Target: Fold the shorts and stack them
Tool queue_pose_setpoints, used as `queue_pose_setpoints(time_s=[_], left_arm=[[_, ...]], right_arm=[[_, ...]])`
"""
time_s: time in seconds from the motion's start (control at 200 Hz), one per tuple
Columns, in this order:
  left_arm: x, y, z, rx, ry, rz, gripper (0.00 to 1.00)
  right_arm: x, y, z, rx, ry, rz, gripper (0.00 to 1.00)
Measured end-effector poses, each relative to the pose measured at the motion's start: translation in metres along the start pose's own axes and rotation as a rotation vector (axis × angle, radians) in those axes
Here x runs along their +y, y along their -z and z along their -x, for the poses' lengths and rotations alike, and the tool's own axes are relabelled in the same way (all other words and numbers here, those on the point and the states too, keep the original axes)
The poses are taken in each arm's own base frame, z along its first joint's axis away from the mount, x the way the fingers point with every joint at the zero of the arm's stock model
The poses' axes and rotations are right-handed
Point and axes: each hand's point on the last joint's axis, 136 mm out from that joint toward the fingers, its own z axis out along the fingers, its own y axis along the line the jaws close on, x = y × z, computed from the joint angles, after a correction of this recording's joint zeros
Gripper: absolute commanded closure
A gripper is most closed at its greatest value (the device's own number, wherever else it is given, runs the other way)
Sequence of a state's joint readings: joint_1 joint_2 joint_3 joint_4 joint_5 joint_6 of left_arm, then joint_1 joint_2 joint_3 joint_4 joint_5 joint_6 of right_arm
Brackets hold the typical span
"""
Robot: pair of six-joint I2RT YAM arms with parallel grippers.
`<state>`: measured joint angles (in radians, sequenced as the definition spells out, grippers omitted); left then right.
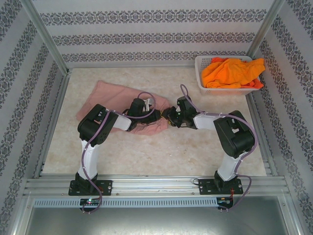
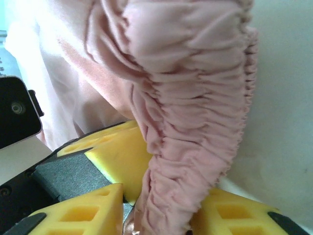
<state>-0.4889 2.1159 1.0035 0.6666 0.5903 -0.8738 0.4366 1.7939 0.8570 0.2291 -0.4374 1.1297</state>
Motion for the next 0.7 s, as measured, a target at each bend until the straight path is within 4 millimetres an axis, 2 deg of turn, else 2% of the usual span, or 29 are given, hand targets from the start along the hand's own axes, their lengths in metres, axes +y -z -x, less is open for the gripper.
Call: queue_pose_setpoints(time_s=[0.11,0.225,0.395,0.495,0.624,0.699], left_arm=[[0.0,0.0,0.0,-0.001,-0.001,0.0,0.98],[0.0,0.0,0.0,-0.002,-0.001,0.001,0.98],[0.0,0.001,0.001,-0.011,0.004,0.003,0.96],[0.0,0.003,0.001,-0.017,0.001,0.001,0.86],[-0.004,0.015,0.002,-0.025,0.005,0.012,0.67],[-0.01,0.03,0.01,-0.036,-0.001,0.033,0.54]], right_arm=[[-0.001,0.001,0.0,-0.012,-0.019,0.009,0.71],[0.001,0.0,-0.001,-0.014,-0.023,0.017,0.8],[-0.001,0.0,0.001,-0.025,-0.032,0.014,1.0],[-0.02,-0.004,-0.003,-0.017,-0.058,-0.038,1.0],[-0.023,-0.002,-0.002,-0.017,-0.036,-0.047,1.0],[-0.026,0.004,0.0,-0.02,-0.011,-0.067,1.0]])
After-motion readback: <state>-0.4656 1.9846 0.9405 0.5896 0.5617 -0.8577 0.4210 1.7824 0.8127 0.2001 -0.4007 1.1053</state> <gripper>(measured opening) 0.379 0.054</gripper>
